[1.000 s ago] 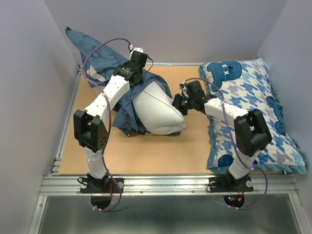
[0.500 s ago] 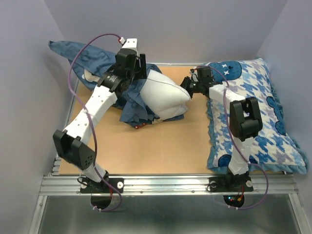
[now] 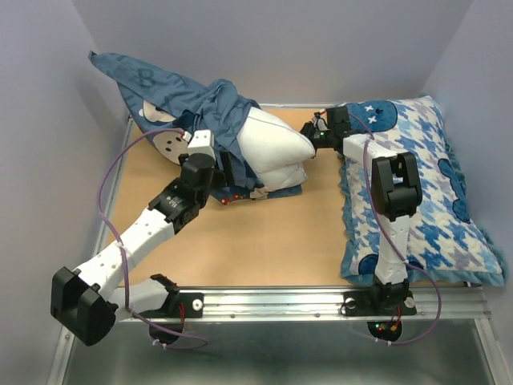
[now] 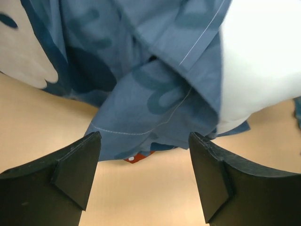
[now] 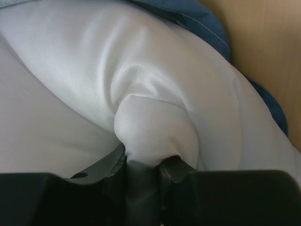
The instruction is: Remove the pillowcase from the pillow
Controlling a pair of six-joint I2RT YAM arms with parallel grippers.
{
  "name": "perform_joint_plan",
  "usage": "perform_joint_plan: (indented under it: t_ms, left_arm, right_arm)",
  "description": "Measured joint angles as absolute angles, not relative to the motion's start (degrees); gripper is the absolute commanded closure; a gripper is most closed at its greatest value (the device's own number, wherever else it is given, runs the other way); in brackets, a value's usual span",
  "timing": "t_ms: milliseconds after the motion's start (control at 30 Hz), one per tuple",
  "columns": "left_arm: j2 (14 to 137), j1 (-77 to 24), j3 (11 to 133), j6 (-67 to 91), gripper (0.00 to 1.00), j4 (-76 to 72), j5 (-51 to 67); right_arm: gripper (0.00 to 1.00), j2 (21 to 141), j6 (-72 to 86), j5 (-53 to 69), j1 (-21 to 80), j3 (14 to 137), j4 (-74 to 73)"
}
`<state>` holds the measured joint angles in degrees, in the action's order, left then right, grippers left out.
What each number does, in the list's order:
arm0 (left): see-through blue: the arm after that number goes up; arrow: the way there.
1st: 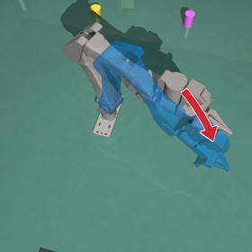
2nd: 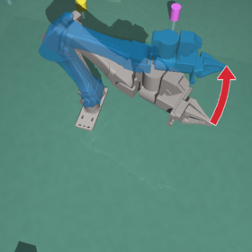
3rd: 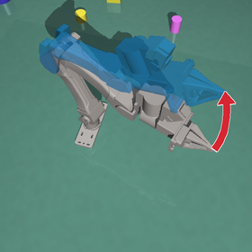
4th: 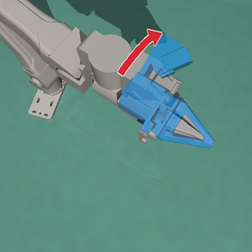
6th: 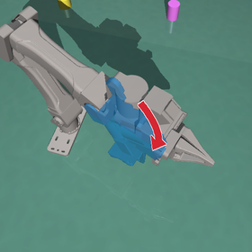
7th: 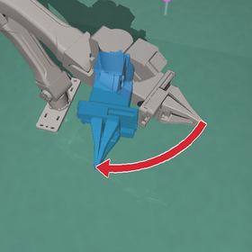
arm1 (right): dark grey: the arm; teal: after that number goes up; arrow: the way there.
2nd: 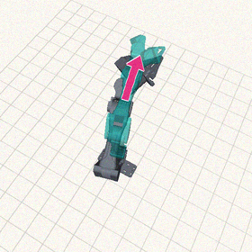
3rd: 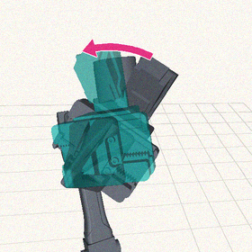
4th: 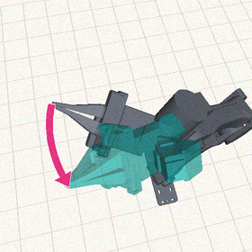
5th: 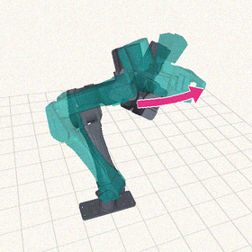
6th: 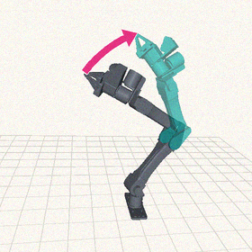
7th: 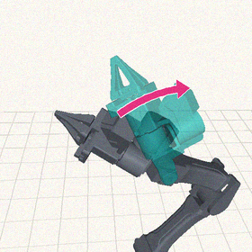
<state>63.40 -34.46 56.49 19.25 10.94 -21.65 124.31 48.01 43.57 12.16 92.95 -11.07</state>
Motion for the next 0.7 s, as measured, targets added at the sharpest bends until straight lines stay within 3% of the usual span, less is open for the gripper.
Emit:
perform_joint_plan:
  t_ms: [167, 433, 533, 600, 633, 667, 700]
  left_arm:
    - [63.26, -33.63, 44.18, 20.16, 0.11, -1.08, -18.94]
    - [71.64, -33.26, 39.7, 20.88, 0.01, -20.25, -11.46]
    - [75.61, -33.26, 39.7, 21.15, 0.03, -23.66, -10.28]
    - [77.62, -33.26, 39.7, 21.3, 0.13, -25.19, -10.0]
    - [78.3, -33.26, 39.7, 21.43, 0.24, -25.69, -9.93]
    - [79.29, -33.23, 39.7, 21.58, 0.51, -26.41, -9.87]
    - [79.72, -33.23, 39.7, 21.58, 0.64, -26.61, -9.82]
  right_arm:
    - [0.53, 124.31, 48.03, 43.88, 12.16, 92.95, -11.07]
    - [0.42, 125.1, 48.42, 44.45, 12.08, 95.39, -11.51]
    - [0.37, 125.6, 48.51, 44.56, 12.08, 96.07, -11.51]
    - [0.35, 125.62, 48.64, 44.71, 12.08, 96.18, -11.6]
    - [0.35, 125.62, 48.69, 44.71, 12.08, 96.31, -11.57]
    - [0.34, 125.62, 48.66, 44.71, 12.08, 96.44, -11.57]
    - [0.33, 125.62, 48.66, 44.69, 12.08, 96.66, -11.57]
